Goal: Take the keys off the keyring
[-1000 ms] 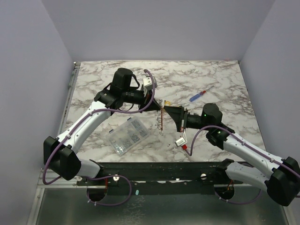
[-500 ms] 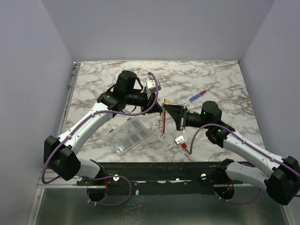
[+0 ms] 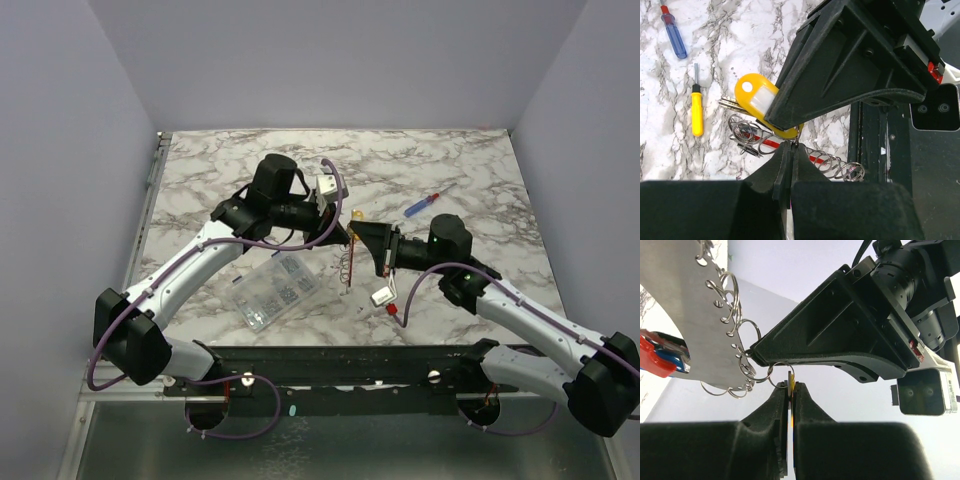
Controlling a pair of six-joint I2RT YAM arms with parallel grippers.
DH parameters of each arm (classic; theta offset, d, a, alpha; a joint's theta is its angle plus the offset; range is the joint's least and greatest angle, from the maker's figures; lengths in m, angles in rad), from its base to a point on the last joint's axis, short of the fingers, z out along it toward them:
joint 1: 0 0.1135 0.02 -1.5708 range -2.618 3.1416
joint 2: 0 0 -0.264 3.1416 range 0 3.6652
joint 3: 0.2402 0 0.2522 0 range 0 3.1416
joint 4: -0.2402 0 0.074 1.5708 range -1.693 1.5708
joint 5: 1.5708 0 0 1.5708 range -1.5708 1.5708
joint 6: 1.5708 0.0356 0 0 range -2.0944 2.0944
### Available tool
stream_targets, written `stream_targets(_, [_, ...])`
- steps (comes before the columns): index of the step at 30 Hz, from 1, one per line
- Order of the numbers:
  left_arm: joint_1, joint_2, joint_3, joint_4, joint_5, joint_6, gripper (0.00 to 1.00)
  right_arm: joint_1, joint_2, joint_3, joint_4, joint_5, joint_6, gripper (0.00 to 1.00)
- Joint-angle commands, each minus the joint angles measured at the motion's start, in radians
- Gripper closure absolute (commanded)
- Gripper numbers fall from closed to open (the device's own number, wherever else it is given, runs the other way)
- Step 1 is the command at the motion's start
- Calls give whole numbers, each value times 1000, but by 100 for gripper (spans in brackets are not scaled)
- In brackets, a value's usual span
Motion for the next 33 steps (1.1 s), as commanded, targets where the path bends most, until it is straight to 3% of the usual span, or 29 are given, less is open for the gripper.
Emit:
stream_targets(1, [-27,5,-7,30,36,14,100,10,12,30,9,-17,-230,99])
stream_targets(6, [-29,10,-10,25,100,32,100,10,1,15,10,5,-184,99])
stream_targets(11, [-22,25,4,23,72,47,100,11,-43,4,-53,40,-114,99])
stream_targets(18, [-20,86,47,15,65,48,78,10,-95,-9,-156,66,-74,99])
stream_targets(22, [-3,109,70,10,64,40,54,11,-113,-9,-209,104,-42,100])
stream_targets(27, [46,109,86,10,81,35,34,11,-122,12,-304,181,22,99])
stream_targets(30, [75,103,90,11,77,34,24,10,-122,19,-334,209,66,99])
stream_targets(33, [85,106,85,9,70,27,21,10,-122,22,-366,233,106,99])
